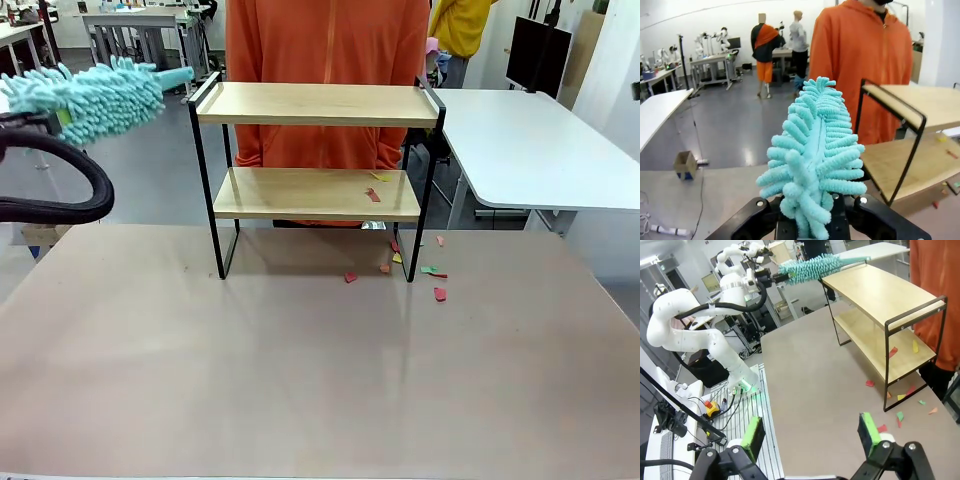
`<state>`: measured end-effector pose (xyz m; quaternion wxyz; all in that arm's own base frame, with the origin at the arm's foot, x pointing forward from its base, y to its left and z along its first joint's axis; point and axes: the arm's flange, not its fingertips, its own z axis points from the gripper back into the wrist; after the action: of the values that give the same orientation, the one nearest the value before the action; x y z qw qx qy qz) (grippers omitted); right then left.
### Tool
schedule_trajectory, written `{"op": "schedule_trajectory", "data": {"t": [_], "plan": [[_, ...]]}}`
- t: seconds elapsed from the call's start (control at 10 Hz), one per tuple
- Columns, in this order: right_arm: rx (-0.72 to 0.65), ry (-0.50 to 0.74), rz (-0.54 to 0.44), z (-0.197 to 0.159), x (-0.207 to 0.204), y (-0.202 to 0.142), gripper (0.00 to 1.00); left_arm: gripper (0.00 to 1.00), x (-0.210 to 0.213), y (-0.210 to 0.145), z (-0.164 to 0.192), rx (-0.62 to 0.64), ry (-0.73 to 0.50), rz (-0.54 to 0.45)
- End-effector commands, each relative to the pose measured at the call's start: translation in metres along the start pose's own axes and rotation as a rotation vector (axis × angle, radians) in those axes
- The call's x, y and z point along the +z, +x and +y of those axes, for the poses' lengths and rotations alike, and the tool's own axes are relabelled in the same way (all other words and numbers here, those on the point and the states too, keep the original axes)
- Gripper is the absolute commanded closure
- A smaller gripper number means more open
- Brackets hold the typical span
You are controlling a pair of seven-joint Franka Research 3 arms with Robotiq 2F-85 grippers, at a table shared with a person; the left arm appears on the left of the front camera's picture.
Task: Clean the shelf.
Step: Hand the Duster back to the human.
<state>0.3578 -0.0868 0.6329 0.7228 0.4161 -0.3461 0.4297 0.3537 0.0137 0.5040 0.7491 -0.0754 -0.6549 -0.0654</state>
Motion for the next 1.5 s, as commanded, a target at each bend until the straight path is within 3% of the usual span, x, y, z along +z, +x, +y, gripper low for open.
{"op": "schedule_trajectory", "data": {"t": [0.0, 0.3, 0.6, 0.7, 1.4], "plan": [[0.021, 0.005, 0.005, 0.000, 0.003, 0.000, 0.00, 0.83, 0.039, -0.070, -0.010, -0.024, 0.061, -0.014], [0.021, 0.005, 0.005, 0.000, 0.003, 0.000, 0.00, 0.83, 0.058, -0.112, -0.014, 0.002, 0.076, -0.023], [0.021, 0.005, 0.005, 0.000, 0.003, 0.000, 0.00, 0.83, 0.060, -0.133, -0.008, 0.047, 0.112, -0.001], [0.021, 0.005, 0.005, 0.000, 0.003, 0.000, 0.00, 0.83, -0.002, -0.030, 0.014, 0.033, 0.085, 0.018], [0.021, 0.005, 0.005, 0.000, 0.003, 0.000, 0.00, 0.83, -0.002, -0.030, 0.014, 0.033, 0.085, 0.018]]}}
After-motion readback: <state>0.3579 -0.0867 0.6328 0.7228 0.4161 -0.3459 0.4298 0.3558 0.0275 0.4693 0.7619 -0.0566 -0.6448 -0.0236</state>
